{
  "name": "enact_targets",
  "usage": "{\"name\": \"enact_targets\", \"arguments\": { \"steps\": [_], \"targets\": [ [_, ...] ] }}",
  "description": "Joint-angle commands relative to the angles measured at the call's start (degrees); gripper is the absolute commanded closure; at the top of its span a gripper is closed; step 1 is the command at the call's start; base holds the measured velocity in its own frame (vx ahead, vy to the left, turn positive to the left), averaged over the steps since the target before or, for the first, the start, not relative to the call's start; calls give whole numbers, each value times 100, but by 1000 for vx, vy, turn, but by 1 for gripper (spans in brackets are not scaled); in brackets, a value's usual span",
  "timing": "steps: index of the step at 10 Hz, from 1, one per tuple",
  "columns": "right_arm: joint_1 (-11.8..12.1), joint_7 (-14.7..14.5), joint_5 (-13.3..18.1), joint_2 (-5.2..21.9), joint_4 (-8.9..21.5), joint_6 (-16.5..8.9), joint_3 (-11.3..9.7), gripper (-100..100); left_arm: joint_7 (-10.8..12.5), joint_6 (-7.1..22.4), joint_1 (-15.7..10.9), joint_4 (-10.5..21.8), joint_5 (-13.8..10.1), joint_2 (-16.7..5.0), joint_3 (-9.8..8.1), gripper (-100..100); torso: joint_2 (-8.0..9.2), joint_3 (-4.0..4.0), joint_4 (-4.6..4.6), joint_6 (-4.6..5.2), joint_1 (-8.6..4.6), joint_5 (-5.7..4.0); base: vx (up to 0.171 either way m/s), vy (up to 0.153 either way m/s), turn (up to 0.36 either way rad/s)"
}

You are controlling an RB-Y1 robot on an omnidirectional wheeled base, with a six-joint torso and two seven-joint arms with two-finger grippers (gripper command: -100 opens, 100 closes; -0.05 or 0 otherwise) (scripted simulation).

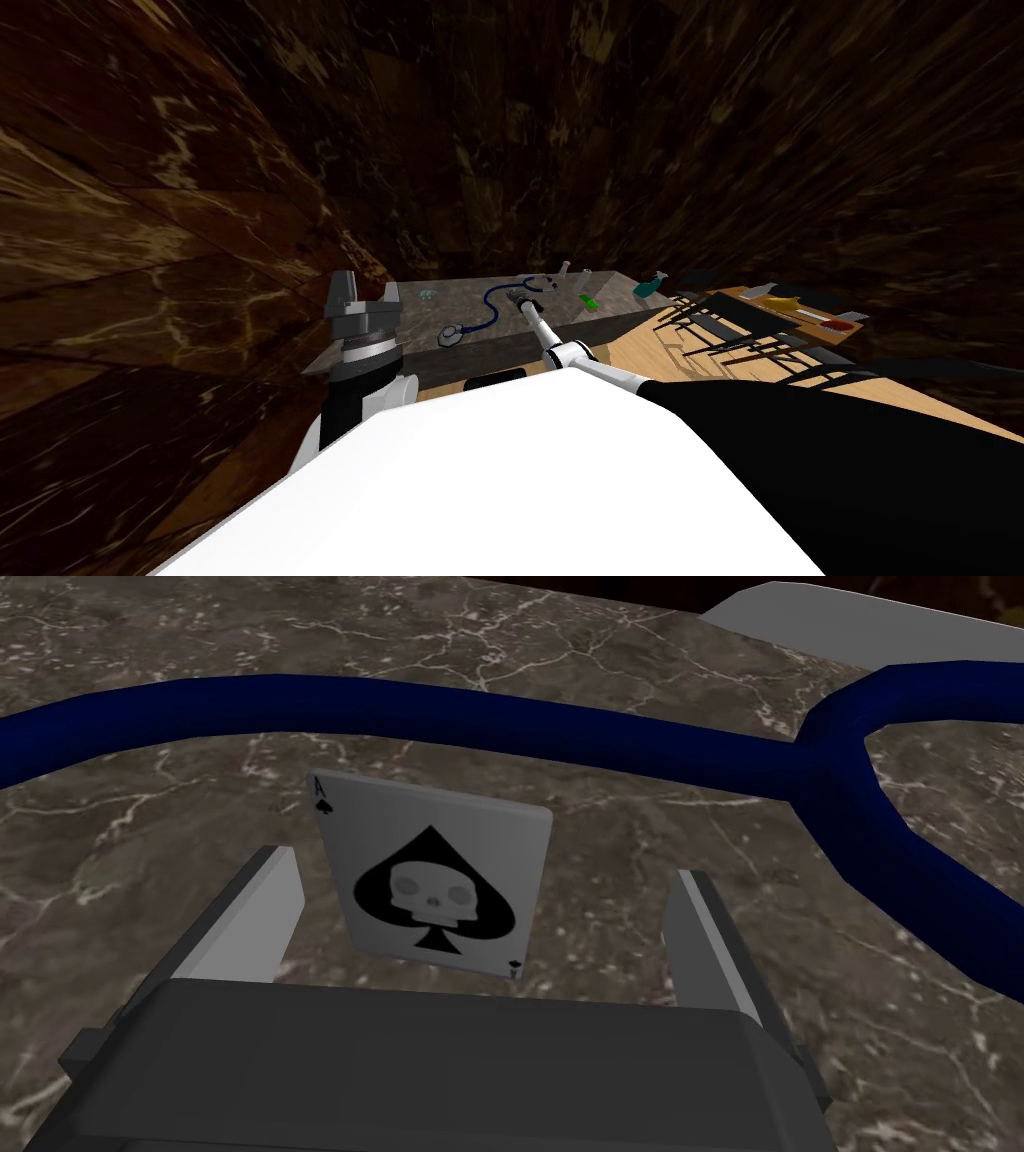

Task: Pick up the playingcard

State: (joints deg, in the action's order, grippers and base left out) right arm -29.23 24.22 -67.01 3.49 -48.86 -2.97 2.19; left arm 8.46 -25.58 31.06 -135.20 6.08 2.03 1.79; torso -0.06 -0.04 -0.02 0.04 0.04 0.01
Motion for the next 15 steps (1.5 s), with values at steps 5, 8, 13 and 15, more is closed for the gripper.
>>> {"name": "enact_targets", "arguments": {
  "steps": [5,8,13,15],
  "targets": [
    [344,224,-353,620,-182,48,91,-100,0,0,0,0,0,0,0,0,11,7,3,0,11,3,-9,26,185],
    [344,224,-299,648,-182,48,226,-100,0,0,0,0,0,0,0,0,11,7,3,3,8,3,-6,25,43],
    [602,392,-617,1133,-320,81,161,-100,0,0,0,0,0,0,0,0,10,6,3,4,8,3,-5,27,159],
    [775,504,-792,1457,-412,104,207,-100,0,0,-1,0,0,0,0,0,19,10,4,2,4,2,-27,23,213]
  ]
}}
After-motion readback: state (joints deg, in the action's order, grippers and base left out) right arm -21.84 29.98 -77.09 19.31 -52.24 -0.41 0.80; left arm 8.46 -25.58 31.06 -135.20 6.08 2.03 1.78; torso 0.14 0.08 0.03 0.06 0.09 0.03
